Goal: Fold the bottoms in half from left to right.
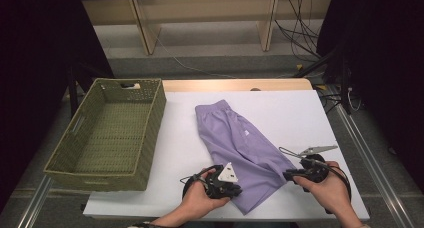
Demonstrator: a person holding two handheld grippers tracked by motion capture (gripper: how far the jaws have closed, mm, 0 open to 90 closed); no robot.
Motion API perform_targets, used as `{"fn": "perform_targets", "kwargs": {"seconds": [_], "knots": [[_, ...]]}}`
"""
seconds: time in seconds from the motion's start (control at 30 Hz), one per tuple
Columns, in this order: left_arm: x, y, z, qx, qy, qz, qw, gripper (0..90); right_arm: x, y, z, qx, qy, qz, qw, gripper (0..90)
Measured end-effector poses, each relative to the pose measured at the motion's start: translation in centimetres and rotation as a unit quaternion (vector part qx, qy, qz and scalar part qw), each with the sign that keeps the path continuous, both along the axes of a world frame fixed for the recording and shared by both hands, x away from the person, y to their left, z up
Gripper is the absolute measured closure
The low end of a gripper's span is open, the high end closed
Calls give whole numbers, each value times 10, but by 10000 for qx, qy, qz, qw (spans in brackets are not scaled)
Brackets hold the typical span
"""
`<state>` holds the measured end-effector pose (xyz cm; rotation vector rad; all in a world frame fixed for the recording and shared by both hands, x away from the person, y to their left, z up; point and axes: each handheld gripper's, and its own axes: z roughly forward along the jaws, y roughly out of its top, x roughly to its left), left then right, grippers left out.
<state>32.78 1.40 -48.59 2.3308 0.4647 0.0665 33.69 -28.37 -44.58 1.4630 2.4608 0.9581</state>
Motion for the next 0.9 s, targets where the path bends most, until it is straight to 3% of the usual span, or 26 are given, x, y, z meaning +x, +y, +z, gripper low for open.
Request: {"fn": "perform_targets", "kwargs": {"seconds": [0.07,0.13,0.27,0.4,0.47,0.57,0.6,0.63,0.9], "knots": [[0,0,0,1,-3,-1,10000,818,1,2,7,74,-352,32,9993,686],[0,0,0,6,-8,-4,10000,818,2,8,11,133,-537,80,9984,636],[0,0,0,13,-18,-12,10000,819,4,19,12,240,-607,350,9973,569],[-1,0,0,2,-14,-7,10000,822,6,28,9,180,-606,538,9966,544],[-1,0,0,6,-18,-6,10000,823,8,31,8,108,-565,578,9967,591],[-1,0,0,6,-22,-7,10000,825,13,32,3,-13,-427,624,9971,769],[-1,0,0,6,-22,-7,10000,825,13,32,3,-13,-427,624,9971,769],[-1,0,-1,4,-25,-10,10000,826,15,31,1,-29,-403,597,9974,848],[-2,-1,-1,20,-52,-19,10000,830,22,15,9,-8,-502,344,9981,892]]}}
